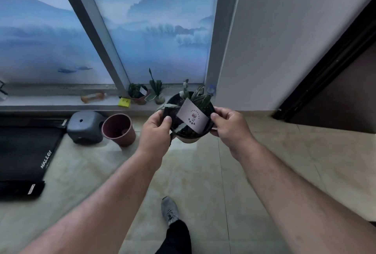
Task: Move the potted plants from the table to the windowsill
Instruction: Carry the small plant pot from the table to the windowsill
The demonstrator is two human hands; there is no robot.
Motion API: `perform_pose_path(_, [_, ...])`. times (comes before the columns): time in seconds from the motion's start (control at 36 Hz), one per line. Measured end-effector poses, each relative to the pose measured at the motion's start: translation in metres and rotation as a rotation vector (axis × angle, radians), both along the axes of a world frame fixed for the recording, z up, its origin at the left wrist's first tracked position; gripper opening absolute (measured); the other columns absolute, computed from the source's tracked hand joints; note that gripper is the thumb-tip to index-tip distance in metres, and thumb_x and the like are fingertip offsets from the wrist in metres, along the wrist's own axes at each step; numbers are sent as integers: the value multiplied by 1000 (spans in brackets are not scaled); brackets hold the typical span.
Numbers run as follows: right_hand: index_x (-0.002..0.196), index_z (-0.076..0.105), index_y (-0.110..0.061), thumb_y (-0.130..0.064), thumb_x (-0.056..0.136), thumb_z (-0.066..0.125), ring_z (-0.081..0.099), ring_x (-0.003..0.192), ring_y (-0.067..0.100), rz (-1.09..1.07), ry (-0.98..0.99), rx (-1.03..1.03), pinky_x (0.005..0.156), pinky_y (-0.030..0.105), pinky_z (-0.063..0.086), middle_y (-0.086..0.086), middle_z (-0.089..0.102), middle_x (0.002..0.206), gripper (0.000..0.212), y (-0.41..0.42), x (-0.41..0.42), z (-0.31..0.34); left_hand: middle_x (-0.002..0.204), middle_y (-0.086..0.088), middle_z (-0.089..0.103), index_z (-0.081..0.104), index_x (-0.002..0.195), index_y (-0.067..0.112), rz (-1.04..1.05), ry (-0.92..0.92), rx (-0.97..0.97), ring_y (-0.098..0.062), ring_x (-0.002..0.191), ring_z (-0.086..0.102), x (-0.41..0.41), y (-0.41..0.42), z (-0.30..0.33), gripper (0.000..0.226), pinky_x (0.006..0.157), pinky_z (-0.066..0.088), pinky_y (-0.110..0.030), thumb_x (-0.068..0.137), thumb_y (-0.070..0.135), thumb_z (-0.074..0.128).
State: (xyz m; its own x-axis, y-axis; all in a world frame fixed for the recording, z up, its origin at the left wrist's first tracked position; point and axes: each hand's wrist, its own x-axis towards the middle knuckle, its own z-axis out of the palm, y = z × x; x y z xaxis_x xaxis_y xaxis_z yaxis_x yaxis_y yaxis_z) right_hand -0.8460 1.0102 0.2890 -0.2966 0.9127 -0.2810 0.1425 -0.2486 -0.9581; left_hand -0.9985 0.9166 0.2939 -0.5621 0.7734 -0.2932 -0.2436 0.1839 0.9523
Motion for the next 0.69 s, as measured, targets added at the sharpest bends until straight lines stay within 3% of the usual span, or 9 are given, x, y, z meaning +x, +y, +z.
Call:
perform_pose_path(0.11, [99,74,-23,-8,99,53,64,85,18,-16,-19,-42,90,55,56,3,75,95,26,54,-53,-17,106,6,72,62,123,16,-4,-28,8,6,82,68,-47,53,-17,29,74,59,-21,104,7,44])
perform_pose_path(0.25, [102,73,-20,-4,101,51,66,84,16,-68,-13,-100,84,42,59,5,75,97,27,105,-95,-35,113,4,72,60,129,16,-36,-44,-53,5,85,69,-91,109,-35,31,82,58,-27,104,9,44])
perform_pose_path(0.33, [97,72,-22,-5,101,51,66,82,15,-72,-32,-119,82,42,59,1,74,90,27,142,-115,-45,113,5,72,61,127,18,-52,-64,-80,6,86,69,-113,148,-45,31,85,58,-29,104,9,43])
perform_pose_path(0.5, [96,71,-22,-3,102,50,68,79,11,-87,-16,-169,75,32,60,1,74,92,29,216,-148,-69,128,5,67,54,138,19,-79,-43,-179,-10,114,64,-148,220,-75,36,100,53,-43,104,13,44])
perform_pose_path(0.56, [103,72,-18,-3,102,50,68,76,8,-76,-26,-200,70,26,60,-2,74,90,27,247,-161,-85,130,5,65,51,141,20,-71,-46,-212,-11,115,64,-161,251,-91,38,99,54,-44,104,13,43])
perform_pose_path(0.69, [119,67,-10,-4,103,47,69,76,9,-16,-65,-264,70,30,61,0,74,90,26,325,-191,-129,138,4,60,45,147,18,-19,-39,-265,-14,124,58,-188,324,-135,43,108,46,-45,104,11,43])
